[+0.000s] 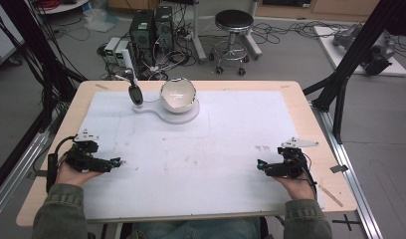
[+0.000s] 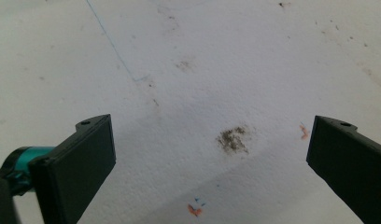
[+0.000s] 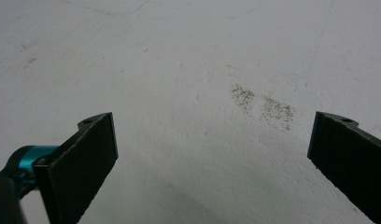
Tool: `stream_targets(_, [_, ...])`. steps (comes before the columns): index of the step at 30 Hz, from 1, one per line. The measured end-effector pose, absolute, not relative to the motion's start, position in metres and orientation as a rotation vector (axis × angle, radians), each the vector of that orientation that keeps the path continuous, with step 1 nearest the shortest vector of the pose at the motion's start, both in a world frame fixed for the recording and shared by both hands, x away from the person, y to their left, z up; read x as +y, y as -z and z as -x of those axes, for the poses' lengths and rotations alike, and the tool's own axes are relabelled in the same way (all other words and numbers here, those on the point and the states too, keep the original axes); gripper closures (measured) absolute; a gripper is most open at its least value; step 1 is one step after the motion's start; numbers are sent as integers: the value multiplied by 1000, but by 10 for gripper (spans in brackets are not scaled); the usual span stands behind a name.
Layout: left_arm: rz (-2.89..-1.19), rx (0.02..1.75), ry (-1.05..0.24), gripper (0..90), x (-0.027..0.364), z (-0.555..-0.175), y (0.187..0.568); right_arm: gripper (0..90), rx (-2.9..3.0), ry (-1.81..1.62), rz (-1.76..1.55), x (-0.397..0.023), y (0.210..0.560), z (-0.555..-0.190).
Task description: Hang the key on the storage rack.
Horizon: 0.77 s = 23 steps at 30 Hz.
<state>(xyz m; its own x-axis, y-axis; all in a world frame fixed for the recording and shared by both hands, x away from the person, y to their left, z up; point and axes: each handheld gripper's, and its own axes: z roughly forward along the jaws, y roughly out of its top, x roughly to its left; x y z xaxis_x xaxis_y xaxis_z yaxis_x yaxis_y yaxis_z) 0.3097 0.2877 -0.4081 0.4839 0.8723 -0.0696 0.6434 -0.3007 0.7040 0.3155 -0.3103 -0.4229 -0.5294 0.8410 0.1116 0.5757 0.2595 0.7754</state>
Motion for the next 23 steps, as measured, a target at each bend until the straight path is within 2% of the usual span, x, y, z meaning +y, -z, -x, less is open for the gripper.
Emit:
stream_targets(17, [-1973,1166,-490,17,294,-282,420,6,2216,-1152,-1297,-310,426,-316])
stream_targets(23, [-2027,1136,-496,17,285,-281,425,5,2238,-1133,-1296,-306,432,-318])
